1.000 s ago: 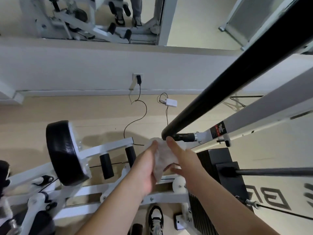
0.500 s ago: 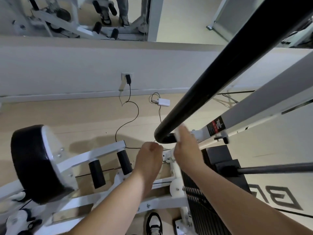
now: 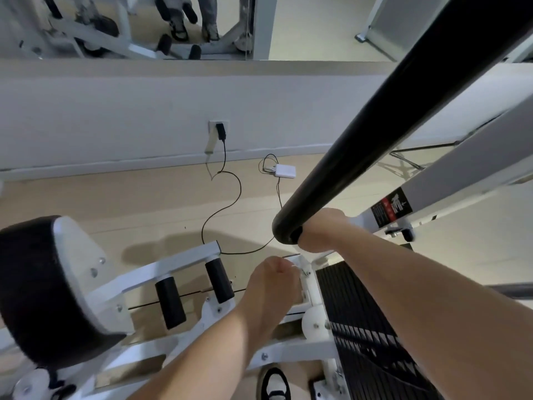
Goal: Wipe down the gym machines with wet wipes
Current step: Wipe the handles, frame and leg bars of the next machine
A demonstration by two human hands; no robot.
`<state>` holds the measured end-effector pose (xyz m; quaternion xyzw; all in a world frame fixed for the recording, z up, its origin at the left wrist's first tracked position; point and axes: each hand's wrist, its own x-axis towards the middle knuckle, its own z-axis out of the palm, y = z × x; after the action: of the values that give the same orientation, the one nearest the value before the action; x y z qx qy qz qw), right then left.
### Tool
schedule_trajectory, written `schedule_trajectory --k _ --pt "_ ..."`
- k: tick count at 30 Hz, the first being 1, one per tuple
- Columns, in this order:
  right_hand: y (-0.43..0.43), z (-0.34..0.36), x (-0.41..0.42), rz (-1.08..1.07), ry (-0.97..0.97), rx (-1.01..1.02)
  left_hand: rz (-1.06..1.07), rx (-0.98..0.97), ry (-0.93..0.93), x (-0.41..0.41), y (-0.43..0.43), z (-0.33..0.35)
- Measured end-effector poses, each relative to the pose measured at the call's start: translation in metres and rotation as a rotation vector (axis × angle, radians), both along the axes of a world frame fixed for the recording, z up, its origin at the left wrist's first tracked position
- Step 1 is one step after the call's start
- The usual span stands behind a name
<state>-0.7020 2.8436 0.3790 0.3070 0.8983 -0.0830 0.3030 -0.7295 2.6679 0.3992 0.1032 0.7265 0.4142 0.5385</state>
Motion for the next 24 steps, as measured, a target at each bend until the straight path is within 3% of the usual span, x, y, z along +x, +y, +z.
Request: schedule_trajectory --k 3,5,8,13,16,18,20,24 --pt "-0.035 -0.032 0.044 -0.010 0.360 0.239 -0.016 0.009 0.033 0.002 -0.004 0.003" --pt "-0.056 -0.057 0.070 -0.003 0.441 0.319 -0.006 0.004 0.001 0.001 -0.008 0.004" --pt "-0.066 -0.071 0.077 -0.040 0.416 0.292 -0.002 -0.012 0.005 0.000 -0.011 0.003" --pt "-0.020 -0.026 0.040 0.064 0.206 0.137 -0.046 -0.025 0.075 0.000 -0.016 0.004" --pt "-0.003 -0.005 0.021 0.005 0.091 0.017 -0.069 -0.039 0.103 0.006 -0.018 0.003" --pt "-0.001 -0.004 0.009 -0.016 0.046 0.052 -0.099 -0.044 0.132 0.008 -0.020 -0.001" --pt "-0.006 -0.015 0.009 -0.031 0.122 0.142 -0.136 -0.008 0.206 0.008 -0.024 -0.010" --pt "-0.040 -0.048 0.049 -0.048 0.485 0.350 -0.309 0.116 0.488 0.015 -0.025 -0.017"
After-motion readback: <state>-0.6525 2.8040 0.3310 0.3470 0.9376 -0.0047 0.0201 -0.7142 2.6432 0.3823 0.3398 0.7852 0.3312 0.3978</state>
